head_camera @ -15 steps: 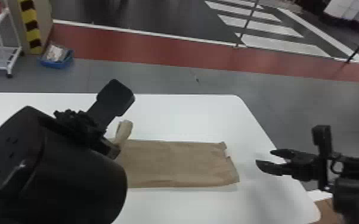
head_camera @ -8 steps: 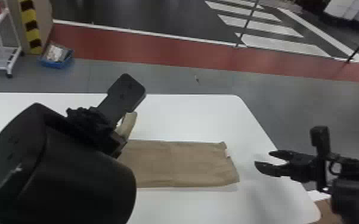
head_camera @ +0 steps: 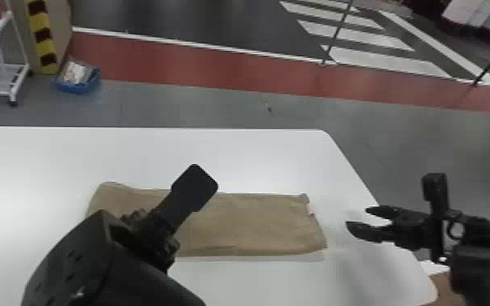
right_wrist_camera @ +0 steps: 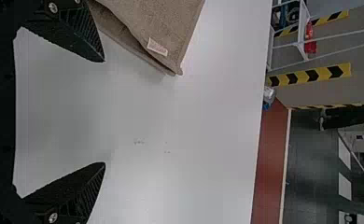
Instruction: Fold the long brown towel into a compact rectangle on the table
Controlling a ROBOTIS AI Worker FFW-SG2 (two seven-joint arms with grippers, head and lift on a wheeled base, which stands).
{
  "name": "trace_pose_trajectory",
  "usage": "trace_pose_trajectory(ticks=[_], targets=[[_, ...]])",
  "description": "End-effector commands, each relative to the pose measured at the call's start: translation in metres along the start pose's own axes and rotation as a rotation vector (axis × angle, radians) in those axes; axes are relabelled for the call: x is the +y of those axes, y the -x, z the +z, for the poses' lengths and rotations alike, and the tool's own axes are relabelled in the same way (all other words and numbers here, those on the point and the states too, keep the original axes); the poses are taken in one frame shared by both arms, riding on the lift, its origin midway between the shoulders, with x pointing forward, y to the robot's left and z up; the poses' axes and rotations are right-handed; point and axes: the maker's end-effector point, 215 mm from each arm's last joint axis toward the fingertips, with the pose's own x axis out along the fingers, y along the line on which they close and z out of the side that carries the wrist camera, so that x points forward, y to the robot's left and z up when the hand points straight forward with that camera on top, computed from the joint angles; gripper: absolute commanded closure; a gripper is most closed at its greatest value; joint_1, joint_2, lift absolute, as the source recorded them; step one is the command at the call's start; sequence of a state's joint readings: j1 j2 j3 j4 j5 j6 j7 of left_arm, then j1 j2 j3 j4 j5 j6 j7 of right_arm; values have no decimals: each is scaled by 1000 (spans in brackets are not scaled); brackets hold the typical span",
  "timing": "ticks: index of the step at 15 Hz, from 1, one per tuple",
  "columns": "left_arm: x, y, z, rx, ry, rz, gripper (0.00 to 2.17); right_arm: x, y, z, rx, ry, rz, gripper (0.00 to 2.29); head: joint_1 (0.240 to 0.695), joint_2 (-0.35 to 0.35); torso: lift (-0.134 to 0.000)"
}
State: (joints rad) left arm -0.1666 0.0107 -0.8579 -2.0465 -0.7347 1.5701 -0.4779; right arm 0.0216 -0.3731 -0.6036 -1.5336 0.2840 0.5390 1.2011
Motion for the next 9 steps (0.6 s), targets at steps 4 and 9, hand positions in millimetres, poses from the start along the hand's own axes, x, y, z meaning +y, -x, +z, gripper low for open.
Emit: trace_pose_trajectory(ticks=[4, 9], targets=[[7, -3, -10, 16, 54, 14, 2, -2, 4, 1, -10, -5, -3, 90, 695, -350, -124], [51, 14, -4, -36, 180, 43, 2, 9, 6, 4, -15, 3, 13, 90, 695, -350, -124]])
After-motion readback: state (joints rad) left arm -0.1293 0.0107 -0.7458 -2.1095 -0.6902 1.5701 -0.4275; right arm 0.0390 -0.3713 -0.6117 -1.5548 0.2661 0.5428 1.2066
